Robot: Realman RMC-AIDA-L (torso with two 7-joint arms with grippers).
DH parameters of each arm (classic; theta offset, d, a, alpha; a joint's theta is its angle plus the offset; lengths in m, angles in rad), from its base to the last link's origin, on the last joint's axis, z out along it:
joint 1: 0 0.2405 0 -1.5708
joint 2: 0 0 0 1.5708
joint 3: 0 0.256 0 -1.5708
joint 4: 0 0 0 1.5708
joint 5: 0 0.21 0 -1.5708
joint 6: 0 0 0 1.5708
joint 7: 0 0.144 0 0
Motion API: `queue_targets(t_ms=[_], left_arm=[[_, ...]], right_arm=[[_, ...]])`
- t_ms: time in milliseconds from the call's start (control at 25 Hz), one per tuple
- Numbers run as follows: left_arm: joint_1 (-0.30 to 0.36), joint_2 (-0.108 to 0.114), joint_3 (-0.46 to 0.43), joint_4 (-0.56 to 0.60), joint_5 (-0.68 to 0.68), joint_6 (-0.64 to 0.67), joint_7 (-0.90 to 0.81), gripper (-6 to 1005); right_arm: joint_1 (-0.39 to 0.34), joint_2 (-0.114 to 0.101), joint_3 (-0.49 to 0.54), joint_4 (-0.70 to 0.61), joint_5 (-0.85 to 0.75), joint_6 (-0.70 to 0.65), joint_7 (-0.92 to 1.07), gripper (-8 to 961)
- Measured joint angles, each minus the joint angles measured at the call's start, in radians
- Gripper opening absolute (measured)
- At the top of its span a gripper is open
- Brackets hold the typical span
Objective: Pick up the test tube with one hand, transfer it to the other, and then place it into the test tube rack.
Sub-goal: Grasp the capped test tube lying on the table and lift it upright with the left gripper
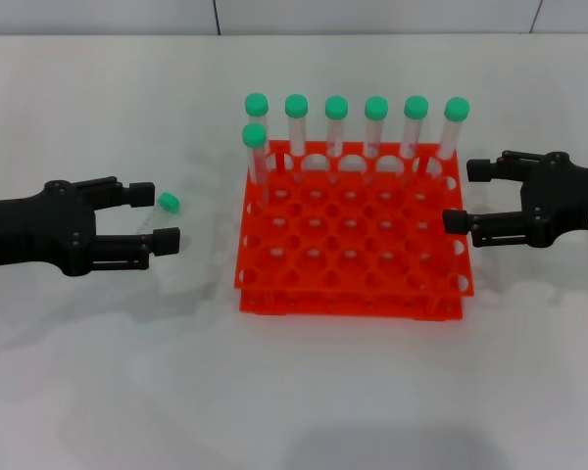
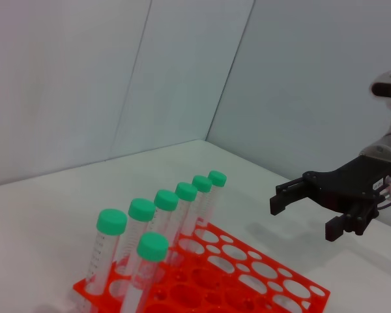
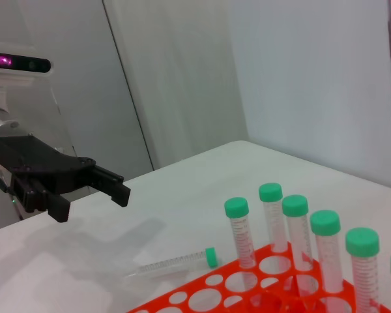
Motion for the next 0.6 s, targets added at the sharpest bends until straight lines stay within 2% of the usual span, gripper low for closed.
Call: queue_targets(t_ms=[440,600], left_arm=[[0.008,0.002,-0.011,0.008,-0.001,-0.008,-0.011,867],[0.008,0.028,-0.012,0.016,0.014,-0.013,-0.049,868]], right_arm=[[-0.001,0.004,0.003,-0.005,-0.001,0.002,-0.002,871],[0.001,0.007,0.004,-0.006,-0.001,0.002,-0.002,871]])
